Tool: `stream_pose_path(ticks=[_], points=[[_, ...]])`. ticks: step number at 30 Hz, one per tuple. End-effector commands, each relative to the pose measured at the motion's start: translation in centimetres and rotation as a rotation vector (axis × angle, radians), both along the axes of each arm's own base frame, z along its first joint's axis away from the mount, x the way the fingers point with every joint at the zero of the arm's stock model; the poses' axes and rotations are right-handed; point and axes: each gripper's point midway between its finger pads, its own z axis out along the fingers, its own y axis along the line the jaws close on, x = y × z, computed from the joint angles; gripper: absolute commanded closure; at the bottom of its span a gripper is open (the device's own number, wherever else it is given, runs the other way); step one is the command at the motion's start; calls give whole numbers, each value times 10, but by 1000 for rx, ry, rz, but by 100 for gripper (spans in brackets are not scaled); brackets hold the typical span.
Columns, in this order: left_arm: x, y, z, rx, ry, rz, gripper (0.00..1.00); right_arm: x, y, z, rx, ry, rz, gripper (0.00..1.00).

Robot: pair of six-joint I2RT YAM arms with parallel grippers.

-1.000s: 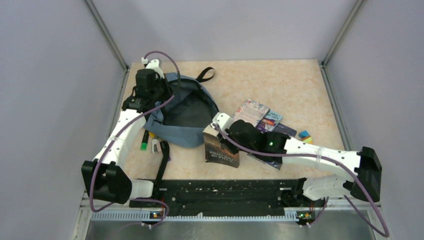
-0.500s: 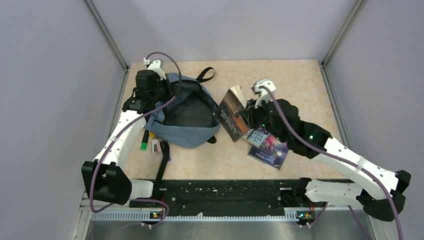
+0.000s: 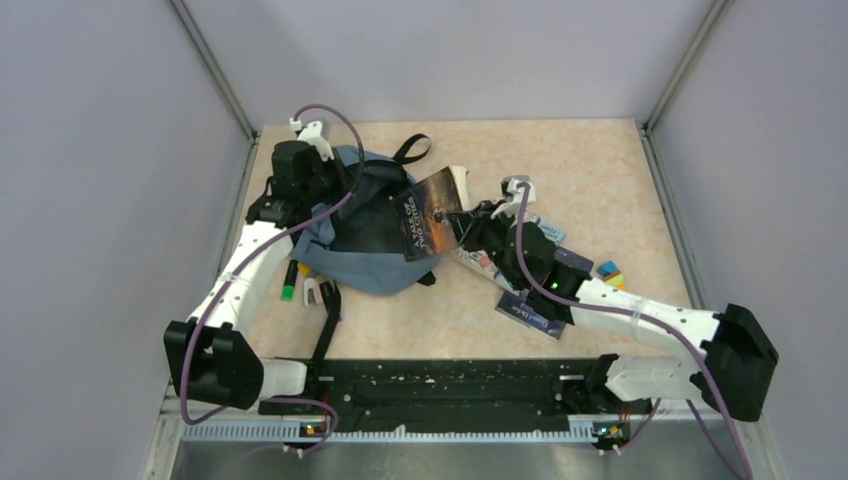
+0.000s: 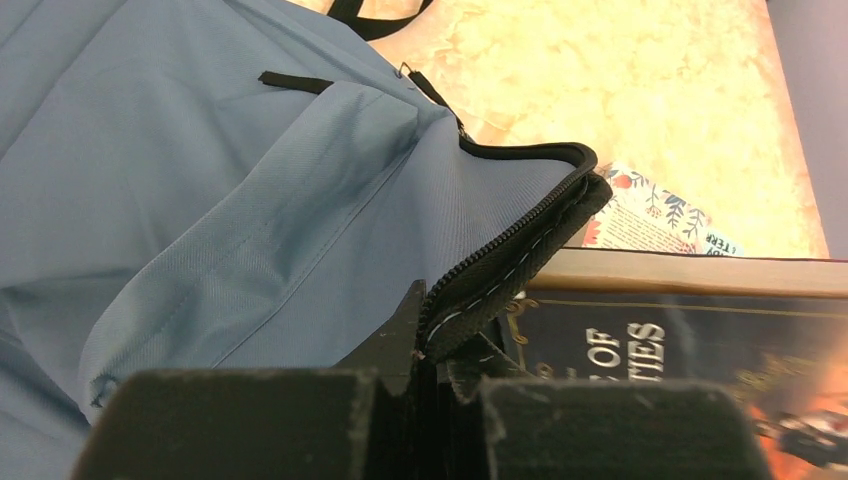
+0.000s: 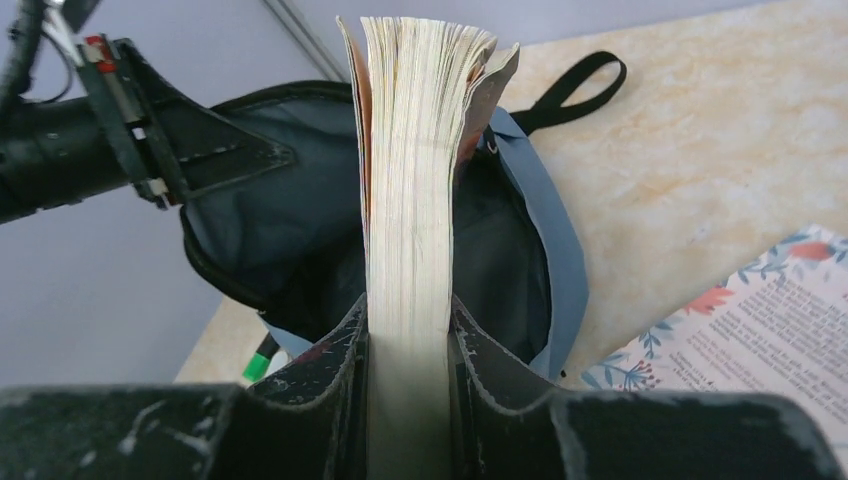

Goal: Pack the student bag
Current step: Place the book in the student bag.

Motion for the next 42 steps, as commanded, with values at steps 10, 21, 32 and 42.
stream_pose_path(ticks=[10,21,32,42], points=[[-1,-17,46,-106,-146,-72,100,31,-9,27,523,-23,-205,100],[-3,-30,46,-125,-160,-157,100,68,1,53,689,-3,-248,100],[1,-44,54,-213,-180,-203,100,85,42,15,807,162,-139,100],[-3,-57,65,-296,-224,-268,100,98,66,5,877,216,-110,100]])
